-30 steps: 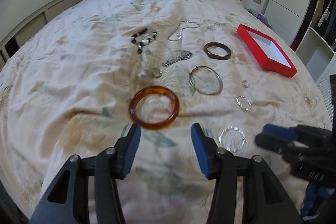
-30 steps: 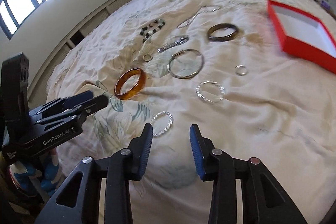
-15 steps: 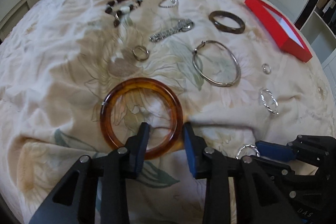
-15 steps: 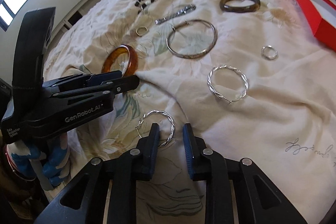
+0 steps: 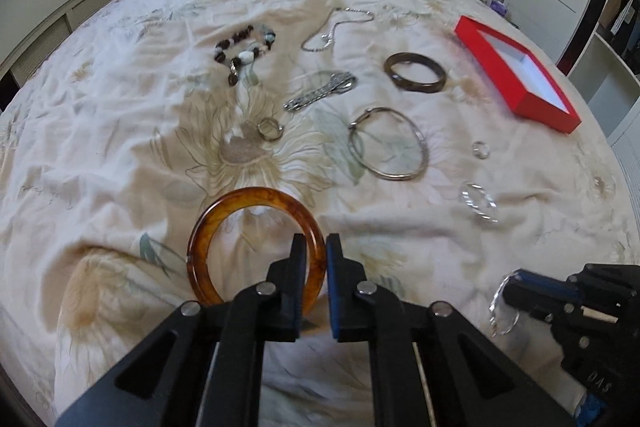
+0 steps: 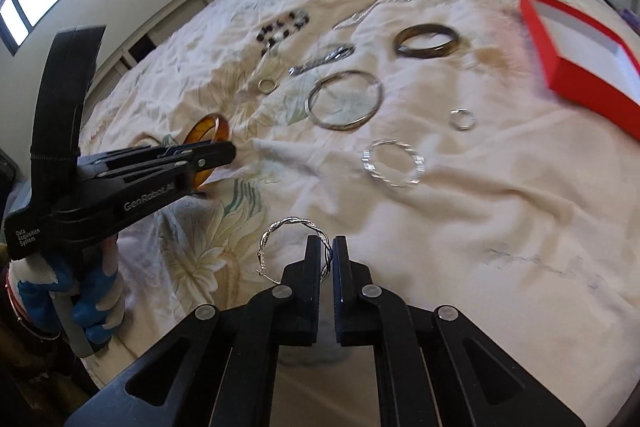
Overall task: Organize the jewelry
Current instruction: 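Close left tool on amber bangle while right tool grasps twisted silver bangle, then carry both held bangles over the red box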
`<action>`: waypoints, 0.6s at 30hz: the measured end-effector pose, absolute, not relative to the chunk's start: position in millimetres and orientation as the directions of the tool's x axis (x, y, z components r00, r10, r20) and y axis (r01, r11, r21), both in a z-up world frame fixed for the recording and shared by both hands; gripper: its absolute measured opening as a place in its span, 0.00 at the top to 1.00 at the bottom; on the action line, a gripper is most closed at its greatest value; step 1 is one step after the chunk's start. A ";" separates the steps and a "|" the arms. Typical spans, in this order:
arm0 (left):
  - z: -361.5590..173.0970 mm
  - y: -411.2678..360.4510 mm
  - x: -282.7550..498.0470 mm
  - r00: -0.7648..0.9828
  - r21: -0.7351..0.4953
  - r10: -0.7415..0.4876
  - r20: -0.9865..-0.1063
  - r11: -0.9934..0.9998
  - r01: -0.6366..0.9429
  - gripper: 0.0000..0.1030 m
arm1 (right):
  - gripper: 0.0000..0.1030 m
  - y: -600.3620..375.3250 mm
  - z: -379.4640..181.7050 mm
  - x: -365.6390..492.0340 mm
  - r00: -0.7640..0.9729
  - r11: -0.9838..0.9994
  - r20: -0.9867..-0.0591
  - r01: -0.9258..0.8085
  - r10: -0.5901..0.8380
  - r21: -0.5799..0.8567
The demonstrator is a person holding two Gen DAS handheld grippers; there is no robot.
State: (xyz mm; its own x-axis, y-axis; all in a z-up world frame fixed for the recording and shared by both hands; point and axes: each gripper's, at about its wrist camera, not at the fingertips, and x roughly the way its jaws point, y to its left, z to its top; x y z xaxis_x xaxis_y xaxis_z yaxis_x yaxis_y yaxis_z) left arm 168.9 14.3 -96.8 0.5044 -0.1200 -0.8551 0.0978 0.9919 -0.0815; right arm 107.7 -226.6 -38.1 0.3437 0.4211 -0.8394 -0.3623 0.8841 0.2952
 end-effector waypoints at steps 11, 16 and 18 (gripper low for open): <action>-41.2 -72.6 191.6 0.504 -0.192 -0.310 -0.806 0.943 0.273 0.92 | 0.95 -340.9 20.2 115.8 0.530 0.945 -0.783 -0.213 0.324 0.247; -16.0 -146.2 245.3 0.503 -0.224 -0.403 -0.764 0.898 0.378 0.92 | 0.95 -407.5 37.8 168.3 0.599 0.974 -0.768 -0.126 0.226 0.188; -9.9 -174.5 266.9 0.501 -0.231 -0.433 -0.749 0.880 0.416 0.92 | 0.95 -426.7 40.9 192.2 0.617 0.981 -0.764 -0.097 0.190 0.166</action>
